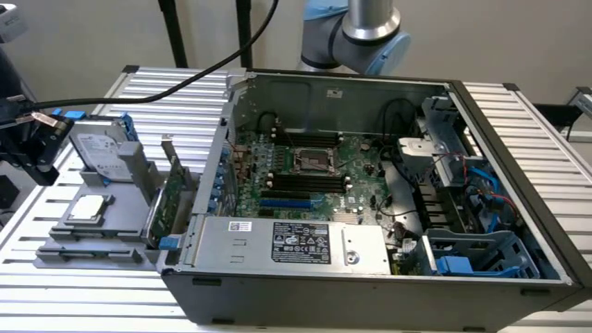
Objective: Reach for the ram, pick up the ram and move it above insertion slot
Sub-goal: 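Reach for the ram, then pick up the ram and move it above insertion slot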
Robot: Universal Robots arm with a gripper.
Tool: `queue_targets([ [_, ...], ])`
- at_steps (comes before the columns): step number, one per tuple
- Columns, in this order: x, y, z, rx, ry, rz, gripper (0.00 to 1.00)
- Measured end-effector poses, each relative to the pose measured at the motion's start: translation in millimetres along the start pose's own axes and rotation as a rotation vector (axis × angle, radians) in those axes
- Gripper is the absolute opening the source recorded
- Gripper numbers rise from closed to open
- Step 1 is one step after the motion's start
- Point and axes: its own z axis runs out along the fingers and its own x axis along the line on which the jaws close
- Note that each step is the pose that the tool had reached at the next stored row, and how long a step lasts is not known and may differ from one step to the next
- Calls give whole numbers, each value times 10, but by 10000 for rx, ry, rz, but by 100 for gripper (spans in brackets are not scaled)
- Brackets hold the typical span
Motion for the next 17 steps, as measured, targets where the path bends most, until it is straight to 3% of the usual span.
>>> queue_targets([
  [13, 0, 0, 0, 1, 1, -37, 11],
  [17, 0, 1, 14, 1, 21, -708, 11],
])
